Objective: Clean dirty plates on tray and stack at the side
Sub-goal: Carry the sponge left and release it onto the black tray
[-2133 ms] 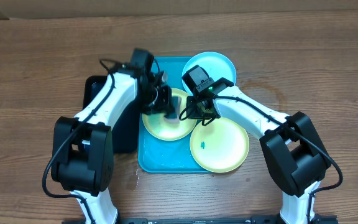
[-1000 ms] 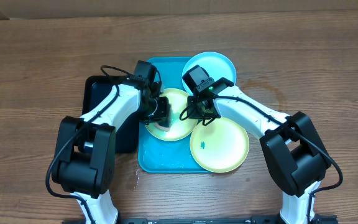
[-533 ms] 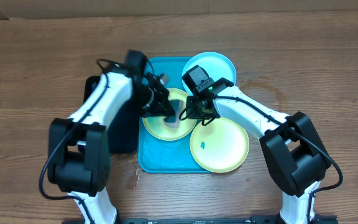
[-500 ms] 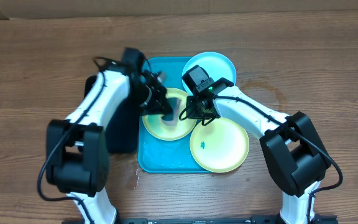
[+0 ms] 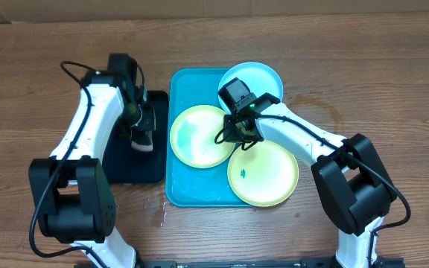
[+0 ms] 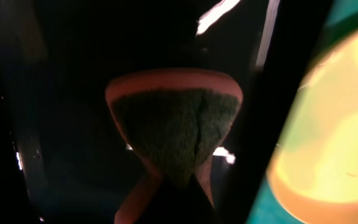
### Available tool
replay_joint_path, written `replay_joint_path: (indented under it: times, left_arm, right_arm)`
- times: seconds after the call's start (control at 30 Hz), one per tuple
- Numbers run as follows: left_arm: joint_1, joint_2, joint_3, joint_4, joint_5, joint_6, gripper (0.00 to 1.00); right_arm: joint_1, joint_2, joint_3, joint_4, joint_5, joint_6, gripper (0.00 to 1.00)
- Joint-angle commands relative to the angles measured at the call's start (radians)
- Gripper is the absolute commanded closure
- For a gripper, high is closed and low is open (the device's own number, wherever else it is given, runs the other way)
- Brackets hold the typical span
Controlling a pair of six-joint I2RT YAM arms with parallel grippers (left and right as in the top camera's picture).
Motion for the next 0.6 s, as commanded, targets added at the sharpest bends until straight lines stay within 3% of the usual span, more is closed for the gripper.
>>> replay_joint_path:
  times: [0.0,0.2,0.27,0.3,0.33,0.57]
  left_arm:
    - [-0.005,-0.017,-0.108,0.071,-0.098,-0.023,0.95]
    - [0.009,-0.018,-0.138,0.106,-0.096,-0.027,0.91]
    - [0.009,-0.018,-0.112,0.08,-0.085,-0.034,0.7]
    - [0.011,-0.018,-0.092,0.06,-0.074,-0.035,0.55]
    - [0.011,-0.018,-0.074,0.043,-0.07,-0.038,0.48]
    - [0.013,-0.05,0.167,-0.141,-0.061,-0.05,0.43]
  right_arm:
    - [0.004,-0.004,-0.002,0.003,-0.002,0.004,0.96]
    - [0.004,-0.004,-0.002,0.004,-0.001,0.005,0.96]
    - [0.004,-0.004,-0.002,0.006,-0.001,0.004,0.96]
    - [0.004,-0.004,-0.002,0.008,-0.001,0.005,0.96]
    - [0.004,-0.004,-0.002,0.01,-0.001,0.005,0.95]
    - [0.004,-0.004,-0.002,0.011,-0.002,0.005,0.68]
